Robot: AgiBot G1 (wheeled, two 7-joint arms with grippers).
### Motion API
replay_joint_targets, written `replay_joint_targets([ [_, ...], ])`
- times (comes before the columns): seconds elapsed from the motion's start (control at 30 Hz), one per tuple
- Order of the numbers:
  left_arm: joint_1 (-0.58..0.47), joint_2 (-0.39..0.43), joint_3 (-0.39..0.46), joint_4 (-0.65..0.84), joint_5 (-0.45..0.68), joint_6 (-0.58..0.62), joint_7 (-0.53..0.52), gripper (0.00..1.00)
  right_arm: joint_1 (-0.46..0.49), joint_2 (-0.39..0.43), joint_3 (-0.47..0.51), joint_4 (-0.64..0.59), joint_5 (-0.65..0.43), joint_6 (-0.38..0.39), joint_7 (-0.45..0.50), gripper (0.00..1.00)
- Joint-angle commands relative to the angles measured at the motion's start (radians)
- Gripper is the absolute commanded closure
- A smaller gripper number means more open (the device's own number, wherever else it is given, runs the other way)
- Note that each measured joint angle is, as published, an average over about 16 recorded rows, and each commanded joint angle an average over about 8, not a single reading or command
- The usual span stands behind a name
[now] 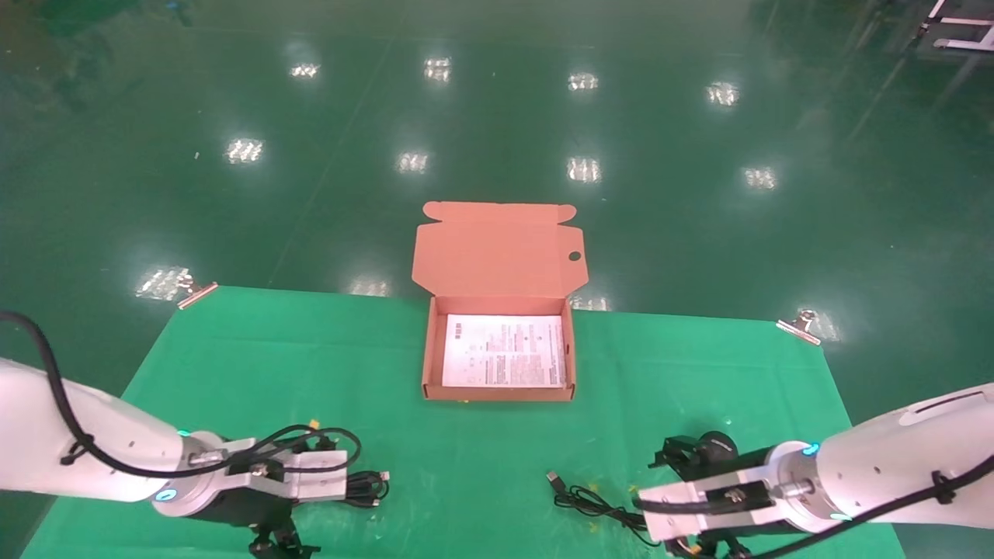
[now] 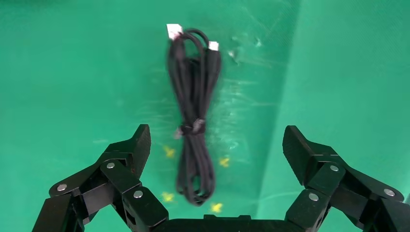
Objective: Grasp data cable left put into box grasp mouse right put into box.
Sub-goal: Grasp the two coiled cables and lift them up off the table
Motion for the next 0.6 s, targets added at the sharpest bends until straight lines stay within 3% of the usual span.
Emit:
replay_joint_targets([
  [0.03, 0.004, 0.011, -0.004, 0.042, -0.008, -0.010, -0.007, 0.00, -0.009, -0.007, 0.004, -0.016, 0.003, 0.020, 0.007, 0.00],
  [0.6, -0.020, 0.089, -0.021, 0.303, -0.020, -0.114, 0.080, 0.00, -0.005, -0.153, -0.004, -0.234, 0.016, 0.062, -0.037, 0.00],
])
